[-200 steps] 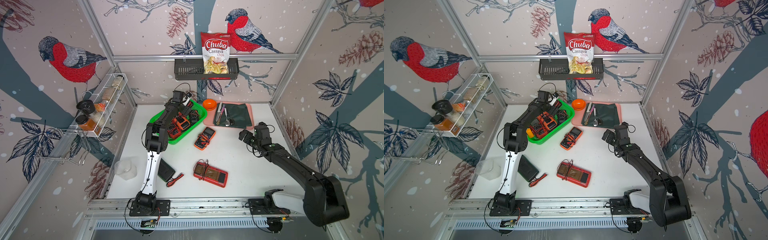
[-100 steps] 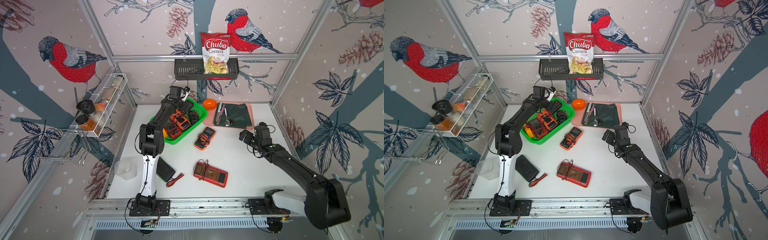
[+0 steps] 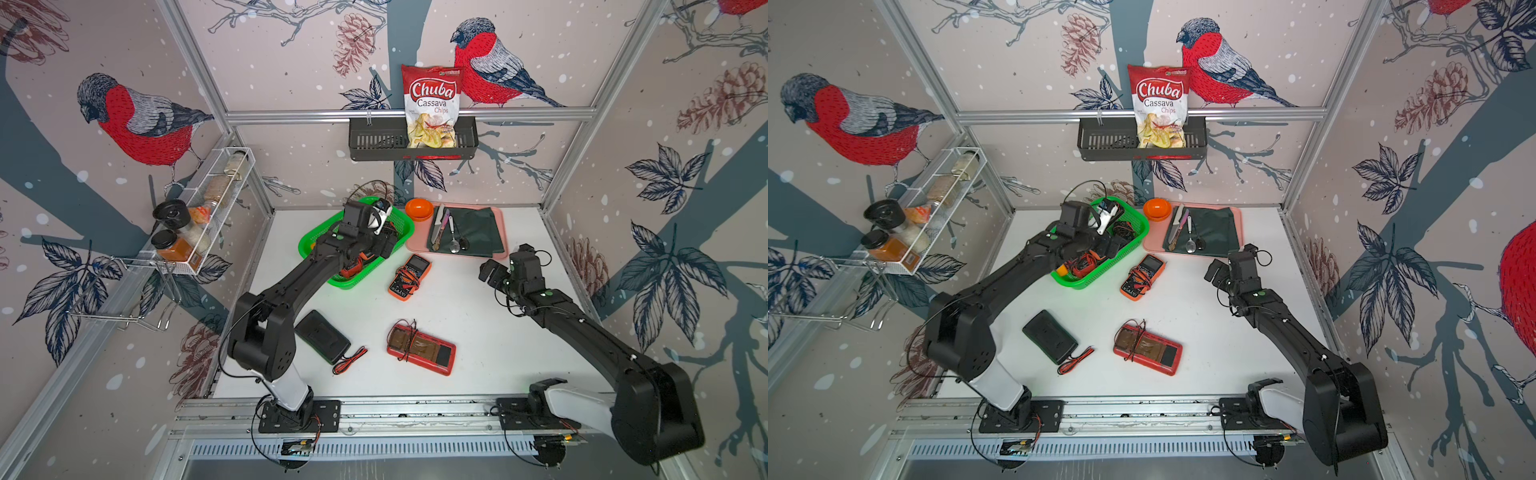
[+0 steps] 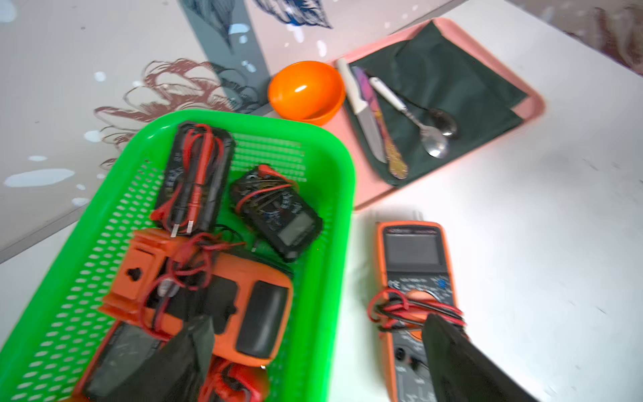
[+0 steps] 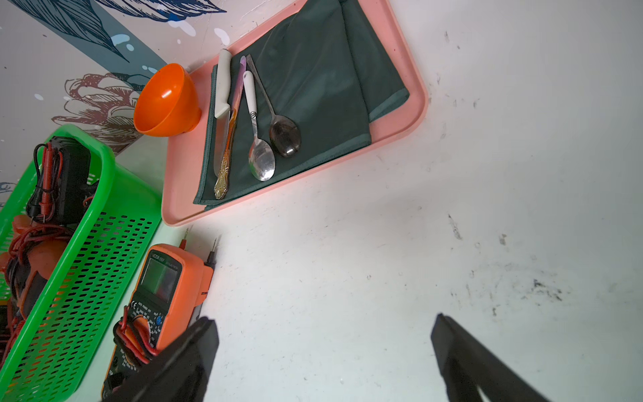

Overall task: Put the multimeter into the basket
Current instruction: Place the multimeter in the basket, then pick up the multimeter from the center of the board.

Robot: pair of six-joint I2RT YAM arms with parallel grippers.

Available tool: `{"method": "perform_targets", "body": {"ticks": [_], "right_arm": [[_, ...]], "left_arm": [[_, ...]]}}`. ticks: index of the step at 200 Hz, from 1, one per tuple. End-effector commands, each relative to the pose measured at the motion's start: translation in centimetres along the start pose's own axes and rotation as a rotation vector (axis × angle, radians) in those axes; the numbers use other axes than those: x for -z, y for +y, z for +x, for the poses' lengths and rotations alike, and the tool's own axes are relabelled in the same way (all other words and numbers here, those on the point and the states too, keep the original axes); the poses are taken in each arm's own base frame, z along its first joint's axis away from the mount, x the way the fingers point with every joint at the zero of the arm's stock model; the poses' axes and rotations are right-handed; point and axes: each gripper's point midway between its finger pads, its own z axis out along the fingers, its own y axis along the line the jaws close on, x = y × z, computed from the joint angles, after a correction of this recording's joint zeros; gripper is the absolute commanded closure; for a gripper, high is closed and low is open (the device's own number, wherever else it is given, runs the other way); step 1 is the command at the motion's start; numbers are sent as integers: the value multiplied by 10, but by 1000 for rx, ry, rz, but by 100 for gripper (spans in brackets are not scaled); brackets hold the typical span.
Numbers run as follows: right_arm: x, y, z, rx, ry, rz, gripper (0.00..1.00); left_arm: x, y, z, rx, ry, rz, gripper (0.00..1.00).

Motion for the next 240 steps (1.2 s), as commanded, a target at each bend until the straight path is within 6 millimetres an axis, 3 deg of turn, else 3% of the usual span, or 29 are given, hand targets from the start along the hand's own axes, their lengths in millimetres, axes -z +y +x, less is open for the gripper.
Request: {"method": "perform_targets", "body": {"ticks": [1,21,58,70,89,156,240], "right_arm": [[3,0,-1,8,-7,2,0],[6,-2,-2,5,-12,6,0],[13,-8,-2,-10,-28,26,0],[17,-10,-2,-12,-32,29,0],[22,-14,-2,-15,-39,37,0],[33,-17,-2,-20,-55,29,0],[32,-19,0,-31,-58,17,0]], "left_arm": [[18,-41,7,-166,-65,117,3],[30,-80,29,-284,-68,236,4],[35,-150,72,-531,-5,421,4],[35,-168,95,-577,46,472,4],[36,-189,115,-634,90,522,4],[28,-227,175,-779,241,581,4],[13,-228,197,-813,332,527,4]]}}
